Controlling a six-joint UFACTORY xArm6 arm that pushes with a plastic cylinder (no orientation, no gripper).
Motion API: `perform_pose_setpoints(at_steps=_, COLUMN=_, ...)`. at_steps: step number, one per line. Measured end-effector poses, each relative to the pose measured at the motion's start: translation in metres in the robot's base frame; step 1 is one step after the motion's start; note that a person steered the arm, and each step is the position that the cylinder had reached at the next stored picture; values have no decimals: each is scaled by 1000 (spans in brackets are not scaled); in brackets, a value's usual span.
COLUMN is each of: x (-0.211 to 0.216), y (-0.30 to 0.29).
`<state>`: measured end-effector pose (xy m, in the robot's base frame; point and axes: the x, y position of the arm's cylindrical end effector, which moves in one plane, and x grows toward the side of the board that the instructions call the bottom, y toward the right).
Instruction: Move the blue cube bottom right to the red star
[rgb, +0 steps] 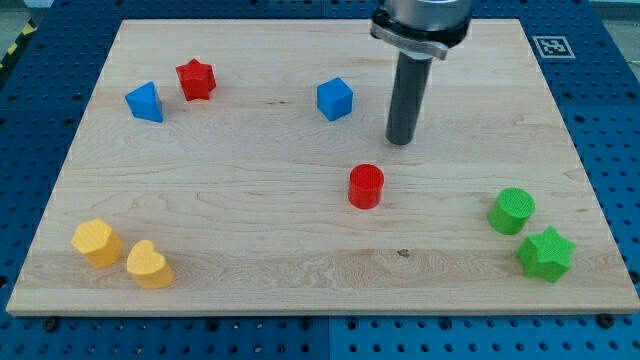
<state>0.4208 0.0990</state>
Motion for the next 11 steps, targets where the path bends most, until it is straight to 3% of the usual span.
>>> perform_pose_setpoints(at_steps=1, x=-9, y=5)
perform_pose_setpoints(at_steps=2, x=-56, y=5)
perform_pose_setpoints(at_steps=3, x=-73, y=3)
perform_pose_setpoints(at_steps=7, x=-57, y=-98)
perform_pose_setpoints(at_steps=11, x=-53, y=-149)
